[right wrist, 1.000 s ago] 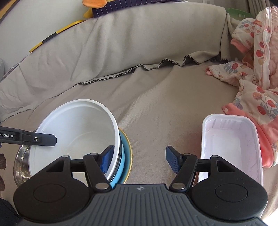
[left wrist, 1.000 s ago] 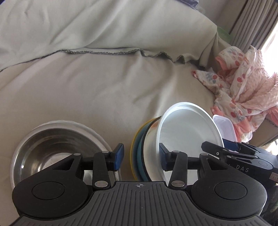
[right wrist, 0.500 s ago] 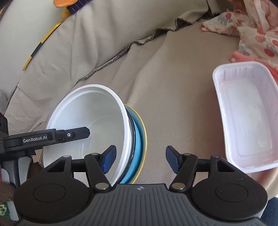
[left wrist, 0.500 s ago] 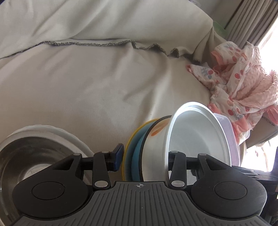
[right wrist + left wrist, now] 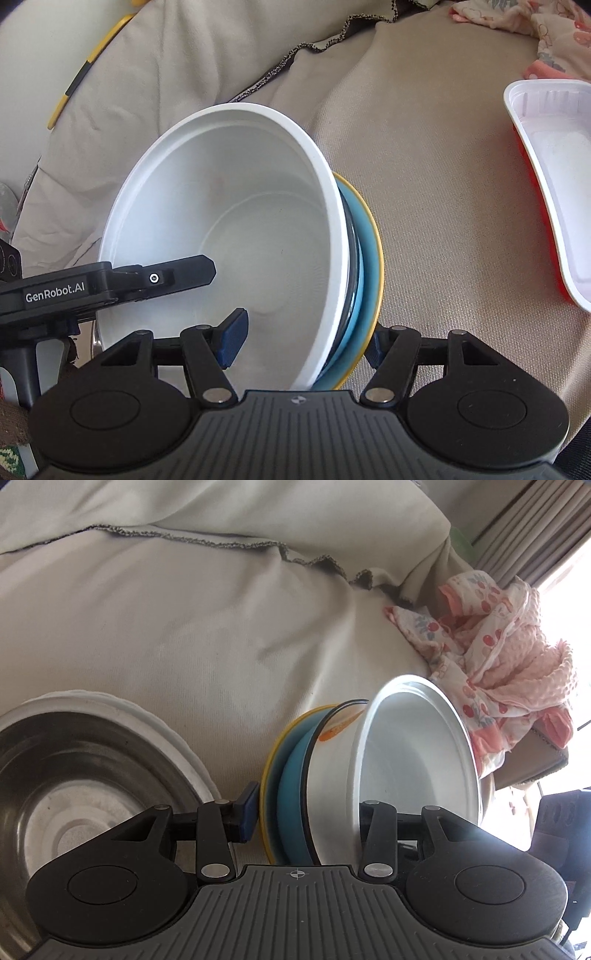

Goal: Organize plates and bowls
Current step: 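Grasp the rim of the white, blue and yellow bowl stack with both tools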

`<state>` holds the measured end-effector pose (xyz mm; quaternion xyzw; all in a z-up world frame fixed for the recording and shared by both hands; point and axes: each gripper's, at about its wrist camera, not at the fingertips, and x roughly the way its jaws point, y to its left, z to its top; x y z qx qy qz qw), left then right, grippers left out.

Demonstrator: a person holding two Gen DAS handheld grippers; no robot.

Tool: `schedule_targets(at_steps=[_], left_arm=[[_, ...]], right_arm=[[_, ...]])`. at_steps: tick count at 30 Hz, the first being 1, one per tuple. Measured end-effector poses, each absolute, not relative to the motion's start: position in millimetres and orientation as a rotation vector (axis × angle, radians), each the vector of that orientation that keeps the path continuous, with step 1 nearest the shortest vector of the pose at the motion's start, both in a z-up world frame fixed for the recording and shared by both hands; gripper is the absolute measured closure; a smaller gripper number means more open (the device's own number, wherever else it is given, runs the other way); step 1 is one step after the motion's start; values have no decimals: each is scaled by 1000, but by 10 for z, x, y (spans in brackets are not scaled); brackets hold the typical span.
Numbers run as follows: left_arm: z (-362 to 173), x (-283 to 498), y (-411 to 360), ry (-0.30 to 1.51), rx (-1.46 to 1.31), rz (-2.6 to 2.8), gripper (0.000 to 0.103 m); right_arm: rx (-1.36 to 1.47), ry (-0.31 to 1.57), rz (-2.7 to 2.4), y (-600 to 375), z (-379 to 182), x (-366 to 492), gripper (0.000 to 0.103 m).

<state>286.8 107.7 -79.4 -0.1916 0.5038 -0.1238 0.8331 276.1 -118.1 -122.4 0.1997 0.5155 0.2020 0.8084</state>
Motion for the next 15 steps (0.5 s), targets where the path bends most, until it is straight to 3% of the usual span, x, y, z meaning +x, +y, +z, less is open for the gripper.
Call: schedule_targets(at_steps=[15], left_arm=[[-797,2381,846,1078,-331,-216,58]], right_arm=[[444,1095,461,-1364,-1280,2675,39]])
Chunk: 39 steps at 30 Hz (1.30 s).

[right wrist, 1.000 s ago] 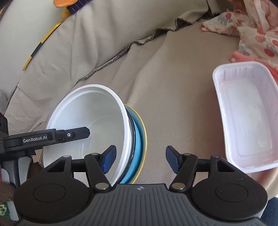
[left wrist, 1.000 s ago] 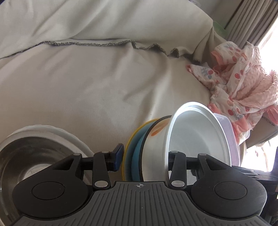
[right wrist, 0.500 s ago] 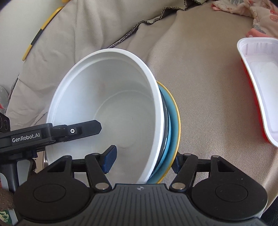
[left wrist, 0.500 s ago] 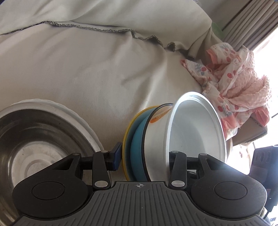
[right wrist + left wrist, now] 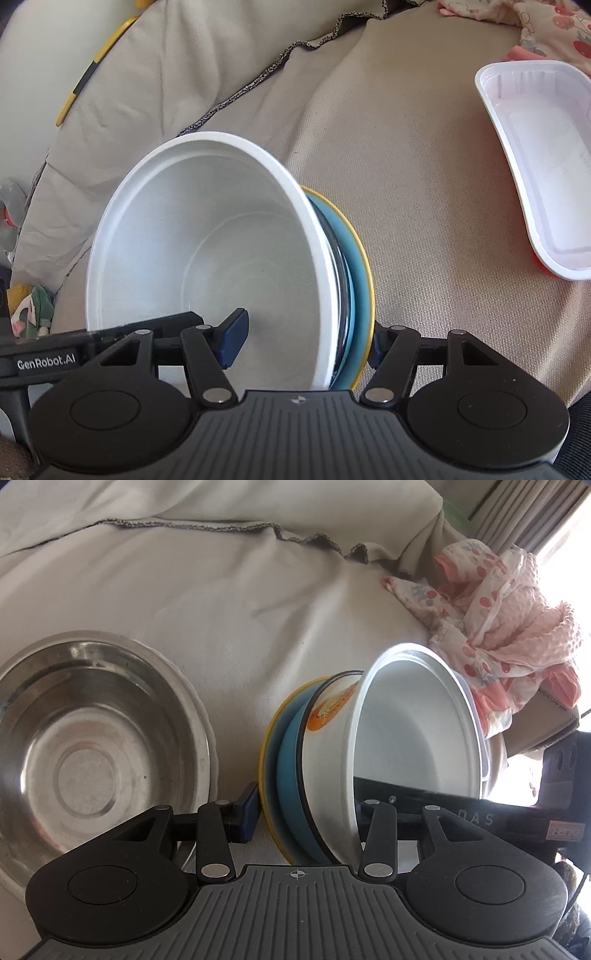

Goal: Organize plates and bowls
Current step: 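Grasp the rim of the white, blue and yellow bowl stack with both tools, then lift the bowl stack with both tools and carry it toward the steel bowl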

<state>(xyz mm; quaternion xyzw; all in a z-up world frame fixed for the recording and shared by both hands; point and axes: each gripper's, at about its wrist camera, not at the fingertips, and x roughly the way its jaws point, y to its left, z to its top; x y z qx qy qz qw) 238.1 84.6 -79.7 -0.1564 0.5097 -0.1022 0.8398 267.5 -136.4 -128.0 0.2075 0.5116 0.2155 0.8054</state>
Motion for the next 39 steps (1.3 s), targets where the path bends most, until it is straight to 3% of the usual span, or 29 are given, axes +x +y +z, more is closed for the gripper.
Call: schedule_targets(at_steps=[7,39], left_arm=[[-777,2449,843,1088,-304,-225,59],[-780,2424,775,1077,-268,-239,57]], right_arm=[[315,1018,466,-1339,-1097,2810,39],[267,1096,567,-1288,-1141,2792,39]])
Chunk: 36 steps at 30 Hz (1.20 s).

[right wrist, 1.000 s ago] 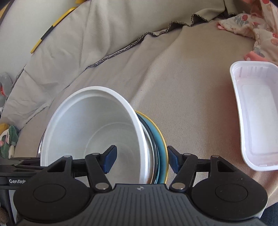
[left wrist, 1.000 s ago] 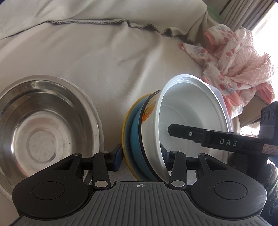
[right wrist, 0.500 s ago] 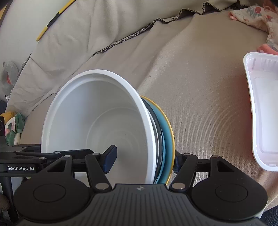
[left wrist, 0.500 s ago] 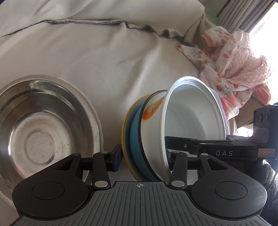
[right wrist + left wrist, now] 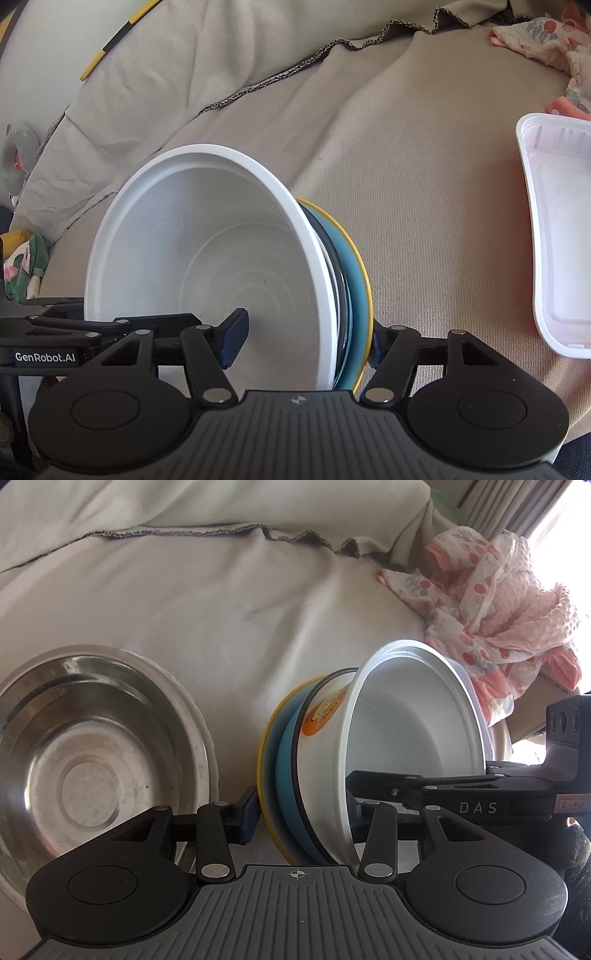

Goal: Organize plates and bowls
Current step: 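Lift the bowl stack with both tools and carry it toward the steel bowl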

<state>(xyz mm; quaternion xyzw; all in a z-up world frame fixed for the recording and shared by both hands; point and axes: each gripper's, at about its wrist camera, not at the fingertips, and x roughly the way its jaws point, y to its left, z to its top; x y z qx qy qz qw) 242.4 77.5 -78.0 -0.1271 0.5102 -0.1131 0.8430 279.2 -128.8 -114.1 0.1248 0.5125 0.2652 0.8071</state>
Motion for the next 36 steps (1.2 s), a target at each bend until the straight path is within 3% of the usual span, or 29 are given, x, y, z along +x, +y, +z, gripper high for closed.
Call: schedule_targets(at_steps=[20,36], left_arm=[[-705,2595,849,1096,-350,-191,61],[-719,2482,1057,1060,-453,-188,62]], right_arm=[[315,997,462,-1325,-1053,2686,39],[386,1026,429,-1365,-1043,2510,38]])
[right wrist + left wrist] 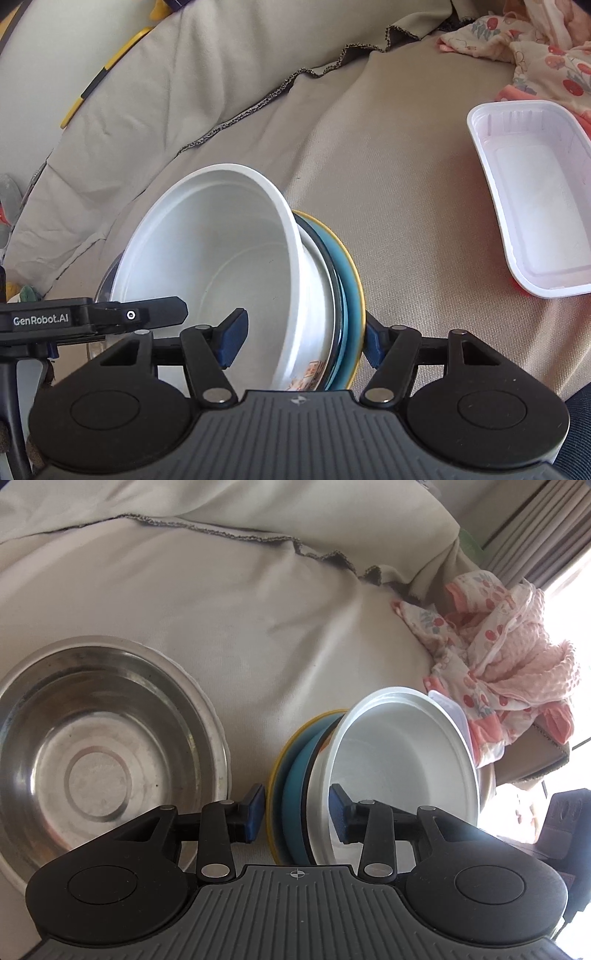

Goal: Organize plates and bowls
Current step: 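Lift the bowl stack with both tools and carry it toward the steel bowl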

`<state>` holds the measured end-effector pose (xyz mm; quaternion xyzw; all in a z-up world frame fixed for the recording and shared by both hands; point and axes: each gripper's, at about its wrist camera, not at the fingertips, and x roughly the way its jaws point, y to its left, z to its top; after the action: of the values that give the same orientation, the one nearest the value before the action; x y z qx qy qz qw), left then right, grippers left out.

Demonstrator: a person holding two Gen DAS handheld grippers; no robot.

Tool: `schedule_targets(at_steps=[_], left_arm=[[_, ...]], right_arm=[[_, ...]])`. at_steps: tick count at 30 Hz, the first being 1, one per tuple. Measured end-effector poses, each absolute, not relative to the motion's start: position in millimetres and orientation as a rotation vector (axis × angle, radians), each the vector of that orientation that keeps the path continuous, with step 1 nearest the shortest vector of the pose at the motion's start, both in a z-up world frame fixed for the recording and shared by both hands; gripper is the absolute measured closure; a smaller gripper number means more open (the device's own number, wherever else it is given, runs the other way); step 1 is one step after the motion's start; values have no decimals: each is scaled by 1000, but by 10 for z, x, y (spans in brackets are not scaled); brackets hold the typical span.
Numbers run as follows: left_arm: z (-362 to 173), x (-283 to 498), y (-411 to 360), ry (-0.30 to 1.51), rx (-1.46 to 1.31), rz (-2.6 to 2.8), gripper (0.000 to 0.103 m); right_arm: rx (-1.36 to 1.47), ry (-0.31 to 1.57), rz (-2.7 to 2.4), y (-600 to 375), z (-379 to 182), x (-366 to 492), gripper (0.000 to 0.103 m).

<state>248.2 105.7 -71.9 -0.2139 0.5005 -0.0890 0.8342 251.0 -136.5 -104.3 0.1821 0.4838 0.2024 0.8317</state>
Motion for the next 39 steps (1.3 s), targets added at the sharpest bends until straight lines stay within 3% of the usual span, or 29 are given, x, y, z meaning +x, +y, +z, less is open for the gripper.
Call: schedule_targets(at_steps=[6,18,29,39], left_arm=[[-719,2475,1126,1053,-523,-225,61],[-747,2457,978,1070,-388,-204,63],[-748,2486,884,1074,-424,-233,47],[-849,2606,718,1129,-390,-146,43]], right_arm=[[404,1047,436,-1425,-1092,2492,39],[366,1058,440,-1351,-1121,2620,40],[609,1162,513,-1695,-1457,2844,44],[548,1137,544,-1669,-1415,2908,44]])
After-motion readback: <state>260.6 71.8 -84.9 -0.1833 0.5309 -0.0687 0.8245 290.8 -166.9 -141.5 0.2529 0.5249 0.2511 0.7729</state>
